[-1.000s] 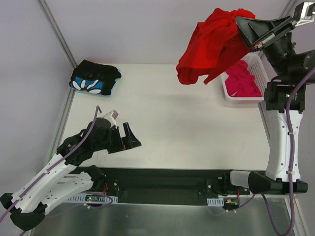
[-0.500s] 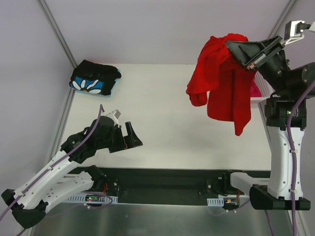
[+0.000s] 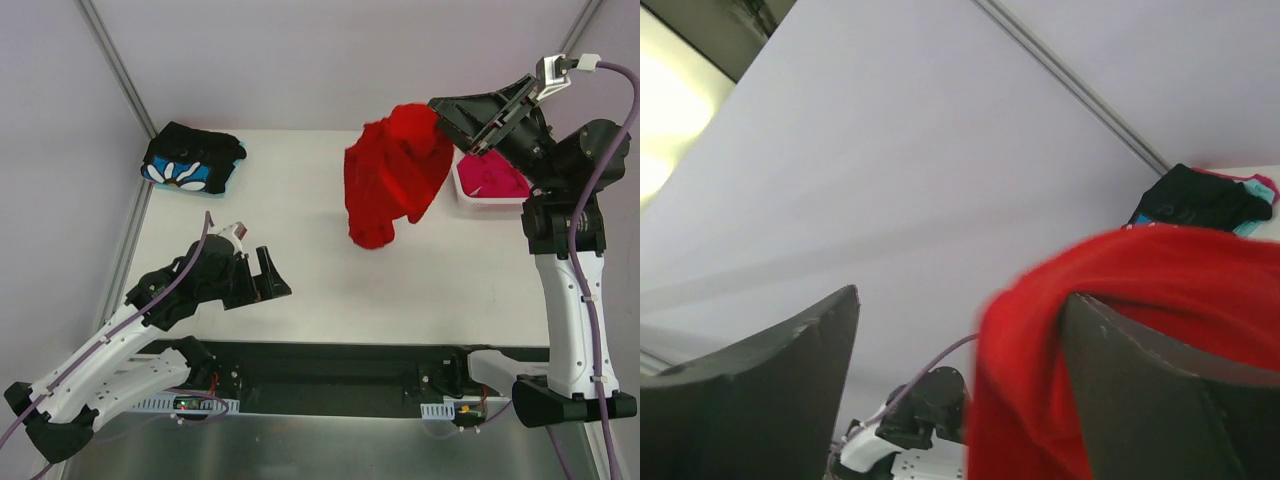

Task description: Fold and stack the t-shirts

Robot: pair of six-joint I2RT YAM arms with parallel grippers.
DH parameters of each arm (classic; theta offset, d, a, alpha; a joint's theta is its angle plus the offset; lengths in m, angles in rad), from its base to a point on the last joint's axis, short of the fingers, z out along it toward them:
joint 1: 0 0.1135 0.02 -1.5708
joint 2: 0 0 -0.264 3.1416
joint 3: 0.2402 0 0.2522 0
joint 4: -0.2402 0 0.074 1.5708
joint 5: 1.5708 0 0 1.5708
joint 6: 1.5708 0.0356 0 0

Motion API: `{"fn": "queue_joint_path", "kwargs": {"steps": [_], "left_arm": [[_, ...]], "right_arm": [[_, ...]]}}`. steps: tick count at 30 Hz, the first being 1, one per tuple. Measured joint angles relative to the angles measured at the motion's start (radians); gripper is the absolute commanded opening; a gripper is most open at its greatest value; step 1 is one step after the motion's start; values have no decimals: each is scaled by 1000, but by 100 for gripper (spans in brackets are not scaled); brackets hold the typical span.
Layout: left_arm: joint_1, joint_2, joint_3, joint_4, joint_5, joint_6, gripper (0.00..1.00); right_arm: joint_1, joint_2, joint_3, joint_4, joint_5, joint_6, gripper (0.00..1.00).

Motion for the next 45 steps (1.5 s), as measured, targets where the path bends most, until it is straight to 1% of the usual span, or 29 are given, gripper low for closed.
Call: {"fn": "queue_joint_path", "kwargs": {"steps": [1, 2, 9, 13, 16, 19, 23, 24, 26, 27, 29, 30, 31, 32, 35, 38, 39, 42, 44, 45], "left_arm": [[0, 3, 0, 1, 0, 0, 99], [0, 9, 0, 4, 0, 0, 99], [0, 35, 0, 25, 0, 1, 99], [0, 38, 0, 35, 0, 1, 99], [0, 48, 0, 49, 1, 4, 99], [0, 79, 0, 53, 0, 16, 99], [0, 169, 0, 63, -25, 49, 97], [0, 203, 0, 64, -35, 60, 97], [-8, 261, 5, 66, -57, 75, 97], [-13, 293, 11, 65, -71, 86, 97], [-20, 348, 33, 65, -86, 106, 97], [-25, 369, 46, 64, -90, 114, 97], [-27, 392, 64, 66, -99, 121, 97], [-31, 412, 82, 69, -104, 127, 97], [-45, 457, 126, 78, -108, 140, 98], [-55, 471, 141, 91, -120, 149, 99], [-58, 471, 141, 90, -131, 154, 99], [-49, 465, 141, 81, -158, 172, 99], [-8, 449, 140, 69, -154, 183, 99], [31, 433, 137, 66, -150, 189, 99]], "right_arm": [[2, -5, -10, -11, 0, -14, 100], [2, -8, -16, -24, 0, -23, 97], [3, -20, -18, -151, 0, -116, 96], [3, -48, -20, -261, 8, -217, 96], [6, -87, -49, -387, 37, -333, 96], [16, -148, -149, -505, 84, -451, 96], [24, -231, -377, -649, 163, -578, 97], [25, -247, -443, -679, 190, -605, 100], [26, -269, -557, -739, 241, -644, 91], [26, -286, -605, -764, 267, -661, 84], [26, -325, -664, -809, 310, -687, 82], [27, -346, -678, -827, 324, -696, 72], [27, -370, -684, -848, 339, -704, 66], [27, -388, -684, -860, 353, -717, 64], [27, -404, -684, -890, 365, -745, 69], [34, -382, -684, -911, 362, -759, 65], [42, -374, -684, -913, 362, -760, 65], [126, -359, -684, -927, 382, -766, 72], [193, -356, -684, -940, 408, -774, 72], [233, -350, -684, -949, 422, -778, 72]]}}
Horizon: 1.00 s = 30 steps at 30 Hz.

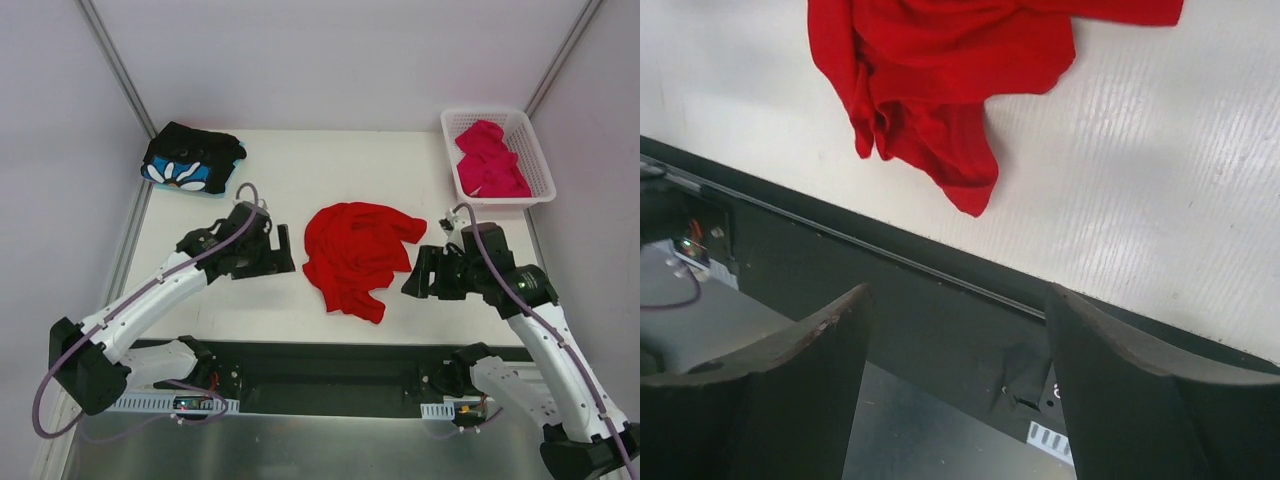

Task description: Fold and stack the t-shirts

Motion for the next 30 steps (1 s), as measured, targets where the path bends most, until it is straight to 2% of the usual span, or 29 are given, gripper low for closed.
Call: {"fn": "queue_joint_path", "kwargs": {"steps": [3, 9, 14, 17, 24, 30], "left_arm": [[144, -56, -5, -25, 2, 21, 99], [340, -99, 16, -114, 5, 85, 99], [483, -109, 49, -183, 25, 129, 99], [553, -119, 51, -208, 48, 143, 99], [690, -159, 43, -248, 99, 185, 99], [830, -163, 43, -261, 178, 236, 99]], "right_arm": [[93, 21, 0, -9, 42, -2, 72], [432, 137, 26, -15, 232, 31, 72], [727, 367, 126, -34, 452, 77, 72], [856, 502, 197, -54, 587, 99, 72], [1066, 819, 412, -116, 864, 146, 72], [1149, 1030, 494, -177, 989, 196, 71]]}}
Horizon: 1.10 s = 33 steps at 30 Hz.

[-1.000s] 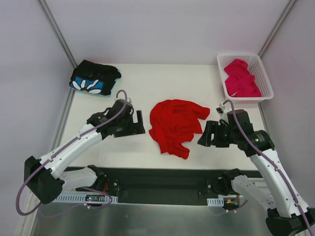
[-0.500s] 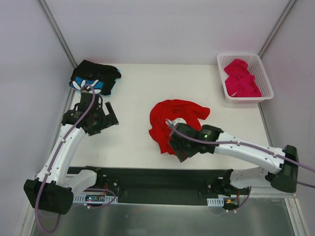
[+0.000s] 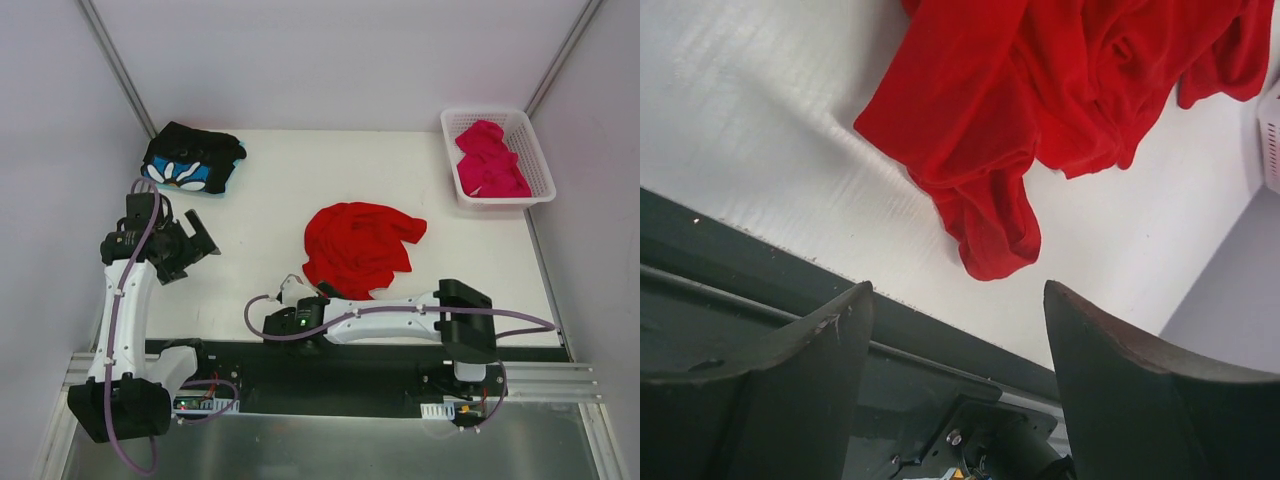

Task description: Fold and stack the t-shirts

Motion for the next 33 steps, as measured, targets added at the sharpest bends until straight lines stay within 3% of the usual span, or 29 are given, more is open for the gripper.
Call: {"fn": "queue_joint_path", "kwargs": {"steps": [17, 33], "left_arm": [[6, 8, -11, -2, 124, 7, 99], [6, -8, -11, -32, 148, 14, 99]], "right_arm": [[29, 275, 147, -86, 124, 21, 68], [25, 368, 153, -14, 122, -59, 65]]}}
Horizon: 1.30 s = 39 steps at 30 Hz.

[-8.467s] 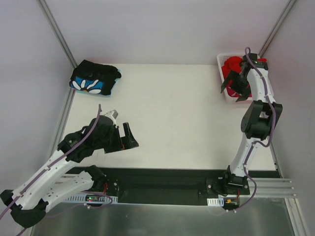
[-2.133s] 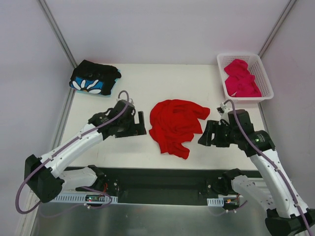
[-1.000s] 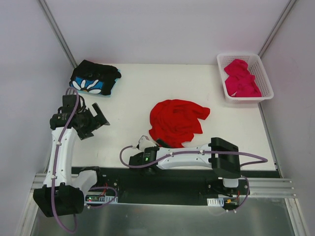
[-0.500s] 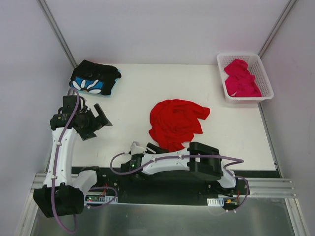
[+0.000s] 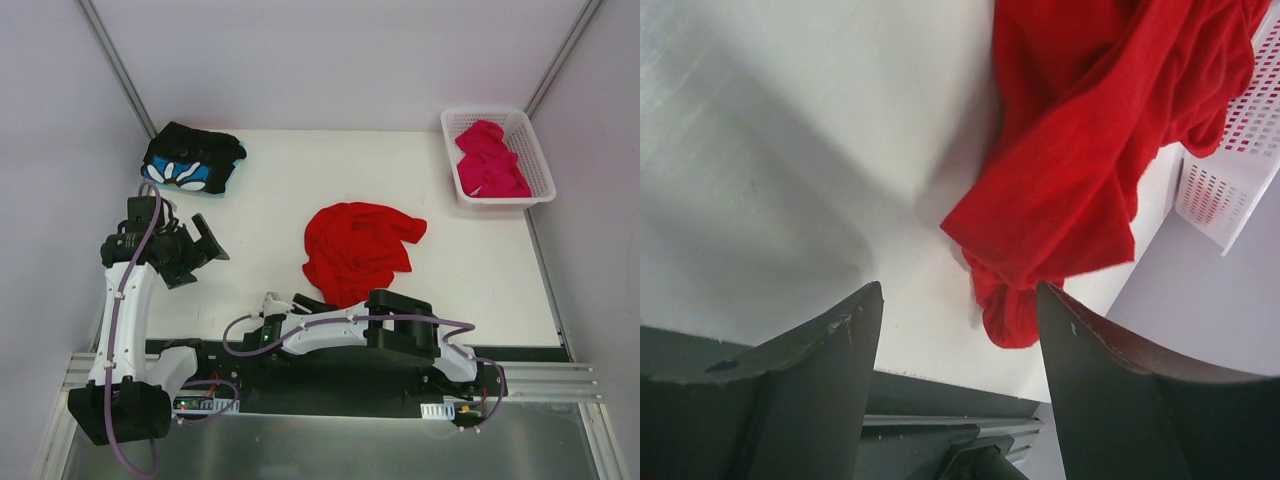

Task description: Fold and stack the t-shirts

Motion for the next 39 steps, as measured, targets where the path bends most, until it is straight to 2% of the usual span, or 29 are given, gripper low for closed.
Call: {"fn": "queue_joint_path", "kwargs": {"steps": [12, 18, 28, 39], "left_arm": [[0, -14, 2, -27, 17, 16, 99], [0, -14, 13, -31, 18, 18, 99], [0, -14, 23, -40, 37, 19, 99], [0, -14, 23, -45, 43, 20, 99]], "right_arm": [[-78, 25, 4, 51, 12, -64, 59], [-80, 27, 7, 58, 26, -82, 47], [-81, 36, 31, 58, 29, -90, 37], [-81, 41, 59, 49, 34, -99, 38]]}}
